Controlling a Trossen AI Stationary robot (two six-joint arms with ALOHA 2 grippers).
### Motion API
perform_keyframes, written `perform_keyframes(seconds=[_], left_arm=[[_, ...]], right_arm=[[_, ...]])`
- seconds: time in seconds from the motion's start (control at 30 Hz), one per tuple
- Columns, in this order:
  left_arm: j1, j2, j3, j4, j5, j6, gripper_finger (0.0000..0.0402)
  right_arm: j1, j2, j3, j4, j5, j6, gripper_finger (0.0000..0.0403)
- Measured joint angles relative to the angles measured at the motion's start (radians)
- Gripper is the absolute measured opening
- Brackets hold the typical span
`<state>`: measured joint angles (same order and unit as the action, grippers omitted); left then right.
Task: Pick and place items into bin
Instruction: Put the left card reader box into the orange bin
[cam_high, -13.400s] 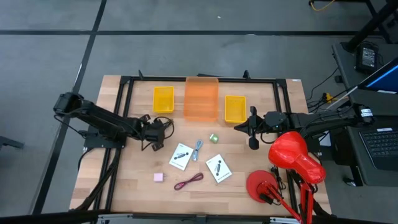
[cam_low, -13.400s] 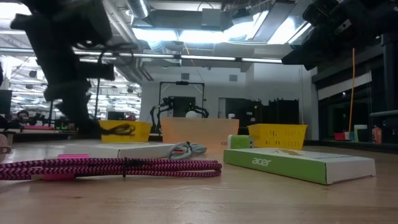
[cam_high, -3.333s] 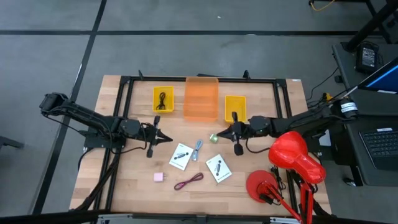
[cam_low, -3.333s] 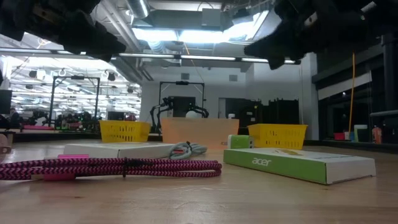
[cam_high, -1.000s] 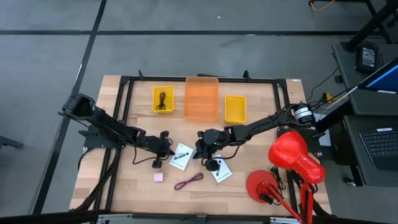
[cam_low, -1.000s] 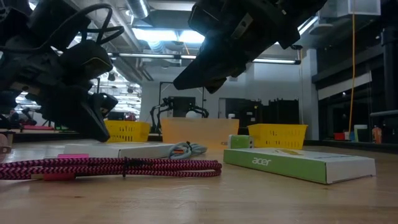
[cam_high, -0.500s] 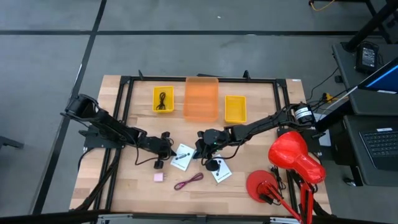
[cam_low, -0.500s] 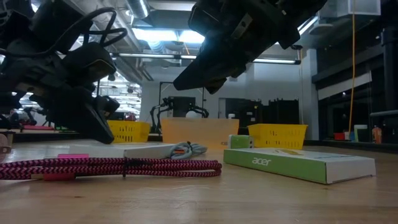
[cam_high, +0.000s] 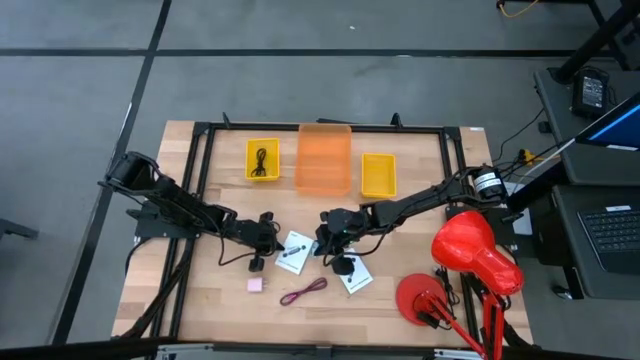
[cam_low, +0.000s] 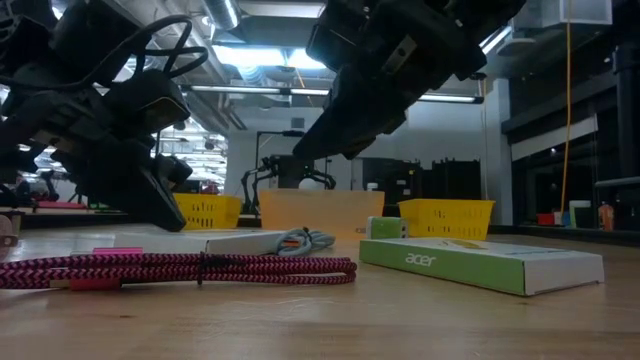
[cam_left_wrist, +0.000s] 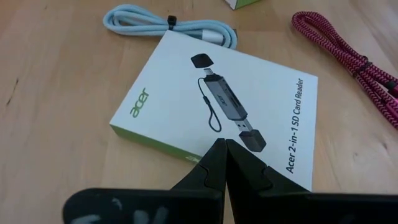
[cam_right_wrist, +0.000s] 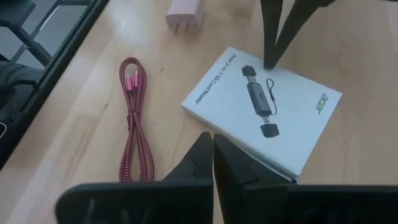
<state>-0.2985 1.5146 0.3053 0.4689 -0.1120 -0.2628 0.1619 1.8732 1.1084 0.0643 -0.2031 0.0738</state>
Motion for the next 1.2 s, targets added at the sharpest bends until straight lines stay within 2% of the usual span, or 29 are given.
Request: perform_keyframes(seconds=[0.47, 0.8, 1.03, 1.2], left_arm=[[0.0, 0.0, -0.001, -0.004, -0.002, -0.015, 0.0002], [0.0, 0.002, -0.003, 0.005, -0.005, -0.013, 0.0002], [0.0, 0.002, -0.003, 0.005, -0.005, -0.012, 0.0002], [0.0, 0.002, -0.003, 0.005, -0.006, -0.003, 0.0002]], right_arm=[[0.016, 0.001, 0.0, 0.004, -0.034, -0.023, 0.0], [0.019, 0.102, 0.033, 0.05, -0.004, 0.002, 0.0], [0.045, 0.141, 0.161, -0.155, 0.07, -0.031, 0.0], [0.064, 0.151, 0.186, -0.17, 0.084, -0.049, 0.0]])
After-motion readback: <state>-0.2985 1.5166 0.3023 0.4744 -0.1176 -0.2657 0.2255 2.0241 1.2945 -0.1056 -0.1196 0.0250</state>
